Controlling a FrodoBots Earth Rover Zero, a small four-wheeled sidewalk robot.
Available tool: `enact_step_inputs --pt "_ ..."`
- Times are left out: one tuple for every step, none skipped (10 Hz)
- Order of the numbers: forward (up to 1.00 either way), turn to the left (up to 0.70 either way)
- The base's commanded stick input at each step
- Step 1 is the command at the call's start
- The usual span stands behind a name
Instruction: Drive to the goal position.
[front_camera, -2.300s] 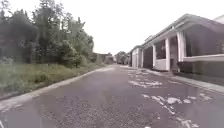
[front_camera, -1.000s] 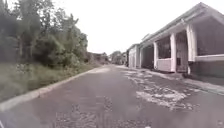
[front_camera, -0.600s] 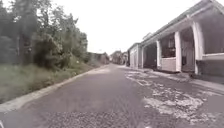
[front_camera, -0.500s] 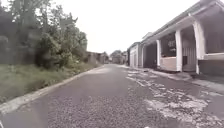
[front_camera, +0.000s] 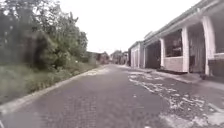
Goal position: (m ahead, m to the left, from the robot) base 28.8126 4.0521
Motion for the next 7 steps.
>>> enact_step_inputs --pt "1.00 0.00" --pt "1.00 0.00" --pt "1.00 0.00" --pt "1.00 0.00" --pt "1.00 0.00" --pt "1.00 0.00" --pt "1.00 -0.10"
